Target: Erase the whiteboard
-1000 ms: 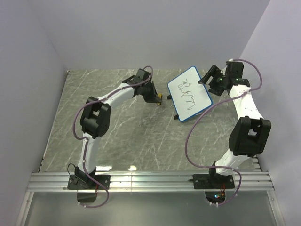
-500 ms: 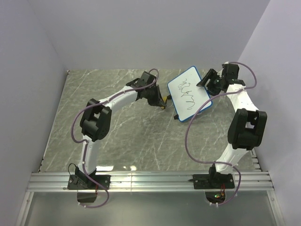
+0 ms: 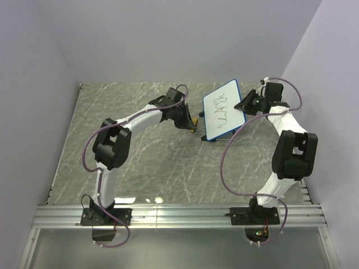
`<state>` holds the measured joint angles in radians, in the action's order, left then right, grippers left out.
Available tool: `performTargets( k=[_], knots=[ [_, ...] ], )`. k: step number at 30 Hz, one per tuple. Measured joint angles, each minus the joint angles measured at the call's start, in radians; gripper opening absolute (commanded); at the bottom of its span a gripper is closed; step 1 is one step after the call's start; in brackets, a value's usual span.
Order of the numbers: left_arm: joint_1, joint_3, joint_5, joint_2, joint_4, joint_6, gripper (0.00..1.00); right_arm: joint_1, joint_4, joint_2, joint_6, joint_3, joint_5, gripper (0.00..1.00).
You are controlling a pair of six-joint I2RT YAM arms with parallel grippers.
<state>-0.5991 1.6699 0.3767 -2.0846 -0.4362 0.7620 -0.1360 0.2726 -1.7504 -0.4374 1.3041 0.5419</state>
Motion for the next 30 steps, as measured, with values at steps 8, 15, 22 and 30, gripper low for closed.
performTargets(
  k=[8, 15, 22, 30],
  knots=[
    [0.0, -0.002, -0.009, 0.003, 0.003, -0.015, 0.0, 0.056, -0.059, 0.033, 0.028, -0.042, -0.029, 0.0],
    [0.0, -0.055, -0.019, 0.061, 0.005, -0.019, 0.0, 0.172, -0.119, 0.099, 0.069, -0.079, -0.093, 0.0],
    [0.006, -0.079, -0.033, 0.098, 0.006, -0.021, 0.0, 0.227, -0.115, 0.148, 0.061, -0.131, -0.09, 0.0],
    [0.048, -0.092, -0.047, 0.136, -0.006, -0.026, 0.0, 0.458, -0.131, 0.153, -0.018, -0.181, -0.036, 0.0]
  ],
)
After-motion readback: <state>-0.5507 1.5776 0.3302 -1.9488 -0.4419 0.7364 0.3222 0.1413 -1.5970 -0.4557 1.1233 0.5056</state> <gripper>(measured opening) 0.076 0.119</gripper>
